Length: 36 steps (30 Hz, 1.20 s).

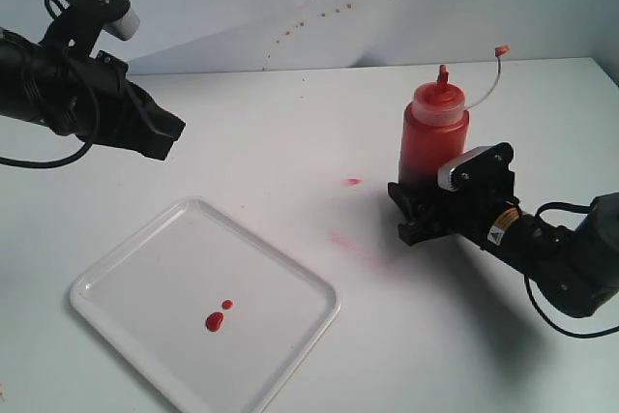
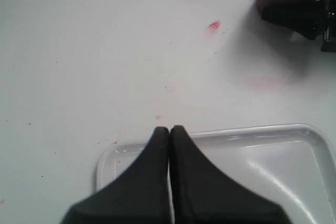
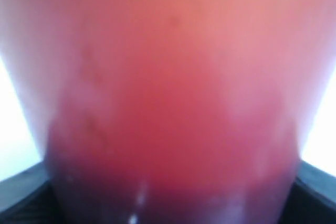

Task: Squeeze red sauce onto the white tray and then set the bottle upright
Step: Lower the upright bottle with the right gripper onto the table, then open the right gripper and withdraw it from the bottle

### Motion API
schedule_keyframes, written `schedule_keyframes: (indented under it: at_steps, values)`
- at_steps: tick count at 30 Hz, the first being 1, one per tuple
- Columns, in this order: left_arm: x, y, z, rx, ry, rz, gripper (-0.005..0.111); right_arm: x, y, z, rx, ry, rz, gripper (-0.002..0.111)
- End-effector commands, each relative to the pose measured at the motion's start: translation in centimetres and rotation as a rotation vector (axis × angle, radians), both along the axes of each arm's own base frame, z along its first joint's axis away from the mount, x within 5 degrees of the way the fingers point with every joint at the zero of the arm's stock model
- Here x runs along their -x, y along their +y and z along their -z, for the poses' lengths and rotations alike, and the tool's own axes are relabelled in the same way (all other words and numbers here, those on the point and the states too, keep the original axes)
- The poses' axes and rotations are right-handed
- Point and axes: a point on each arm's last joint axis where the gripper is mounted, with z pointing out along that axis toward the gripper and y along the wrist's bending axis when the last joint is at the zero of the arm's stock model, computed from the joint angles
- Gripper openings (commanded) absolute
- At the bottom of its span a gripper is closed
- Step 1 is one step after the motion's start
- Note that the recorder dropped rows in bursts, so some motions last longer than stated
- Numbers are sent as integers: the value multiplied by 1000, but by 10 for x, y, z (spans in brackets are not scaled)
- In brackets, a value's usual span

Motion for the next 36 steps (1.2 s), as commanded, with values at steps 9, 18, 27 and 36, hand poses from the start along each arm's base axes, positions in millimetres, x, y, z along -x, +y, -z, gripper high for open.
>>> schedule_keyframes:
  at_steps: [9, 18, 27, 36]
  values:
    - [0, -2, -4, 19, -6, -16, 0, -1, 1, -9, -16, -61, -30, 12]
    - [0, -2, -4, 19, -6, -16, 0, -1, 1, -8, -22, -55, -30, 59]
    - [0, -2, -4, 19, -6, -16, 0, -2, 1, -8, -23, -54, -22, 85]
    - [0, -2, -4, 19, -6, -16, 0, -2, 1, -8, -29, -51, -20, 90]
